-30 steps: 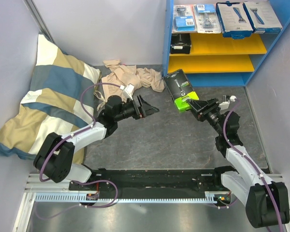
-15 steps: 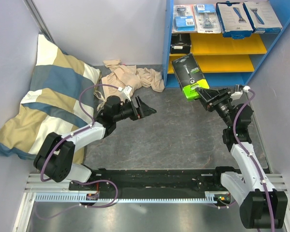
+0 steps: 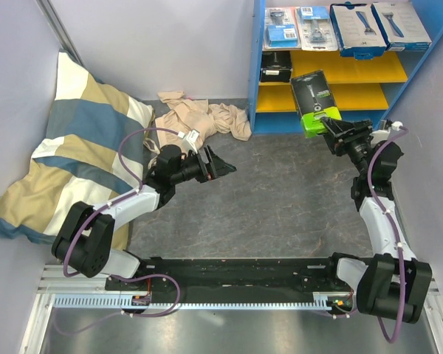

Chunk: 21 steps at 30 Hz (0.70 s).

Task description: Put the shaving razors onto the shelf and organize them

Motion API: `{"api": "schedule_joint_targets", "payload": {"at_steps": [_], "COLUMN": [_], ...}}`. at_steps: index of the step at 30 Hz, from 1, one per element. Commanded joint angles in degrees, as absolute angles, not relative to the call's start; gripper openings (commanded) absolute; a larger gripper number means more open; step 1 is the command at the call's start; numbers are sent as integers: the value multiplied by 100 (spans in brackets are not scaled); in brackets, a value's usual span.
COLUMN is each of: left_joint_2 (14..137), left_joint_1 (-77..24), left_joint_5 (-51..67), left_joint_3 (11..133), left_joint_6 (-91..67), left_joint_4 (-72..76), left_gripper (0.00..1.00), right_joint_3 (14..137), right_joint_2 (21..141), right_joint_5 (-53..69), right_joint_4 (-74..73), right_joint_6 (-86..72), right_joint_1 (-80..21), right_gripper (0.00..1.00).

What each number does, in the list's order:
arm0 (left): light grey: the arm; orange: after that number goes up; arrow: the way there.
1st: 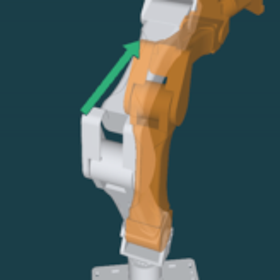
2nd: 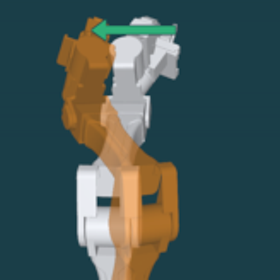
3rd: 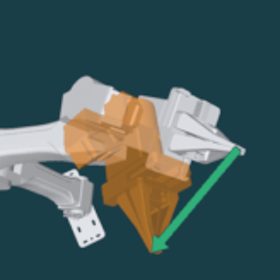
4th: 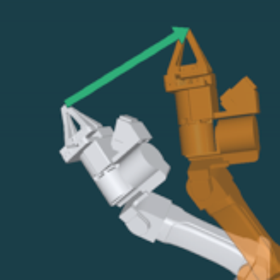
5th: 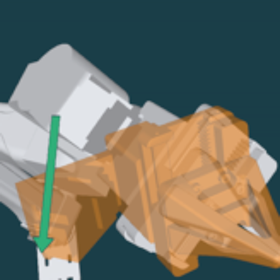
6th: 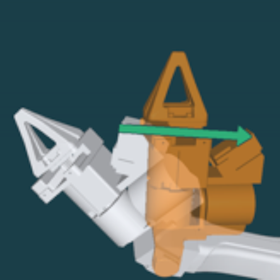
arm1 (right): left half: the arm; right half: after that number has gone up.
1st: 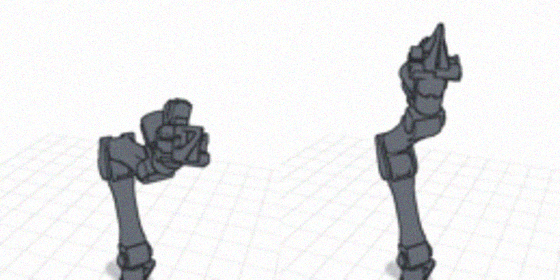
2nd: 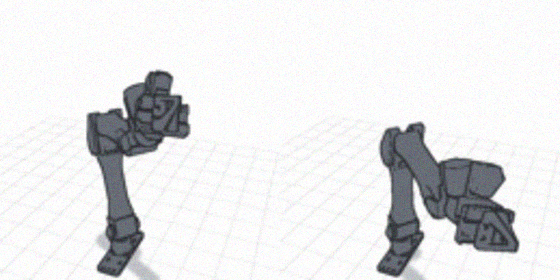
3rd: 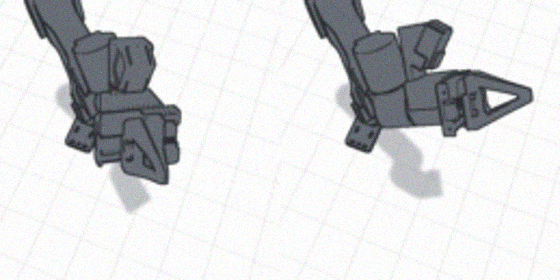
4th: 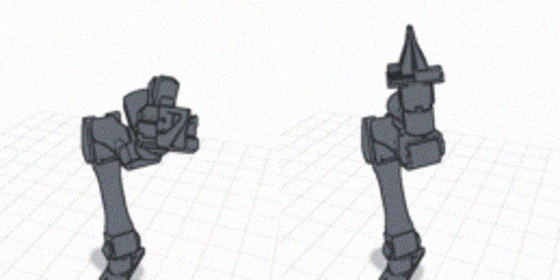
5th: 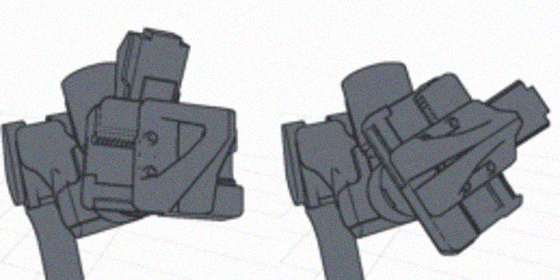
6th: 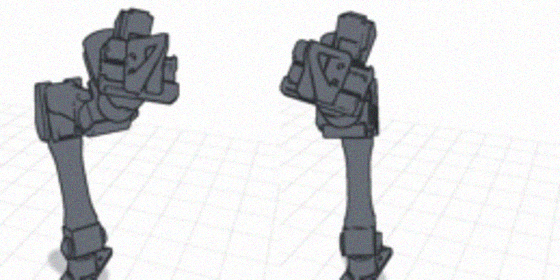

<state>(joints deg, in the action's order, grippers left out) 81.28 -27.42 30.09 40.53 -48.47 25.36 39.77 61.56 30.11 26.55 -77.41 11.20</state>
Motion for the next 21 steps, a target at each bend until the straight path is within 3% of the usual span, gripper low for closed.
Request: {"api": "schedule_joint_targets", "payload": {"at_steps": [1, 21], "left_joint_2": [8174, 8262], "left_joint_1": [-2689, -2628], "left_joint_5": [3138, 3182], "left_joint_3": [4043, 3771], "left_joint_6": [-4570, -4711], "left_joint_4": [2549, 2865], "left_gripper": [96, 96], "right_joint_3": [4447, 5774], "right_joint_2": [6205, 8049], "right_joint_5": [3331, 3507], "right_joint_4": [3928, 4254], "right_joint_6": [-8130, -8244], "right_joint_1": [1616, 1943], "right_gripper": [37, 38]}}
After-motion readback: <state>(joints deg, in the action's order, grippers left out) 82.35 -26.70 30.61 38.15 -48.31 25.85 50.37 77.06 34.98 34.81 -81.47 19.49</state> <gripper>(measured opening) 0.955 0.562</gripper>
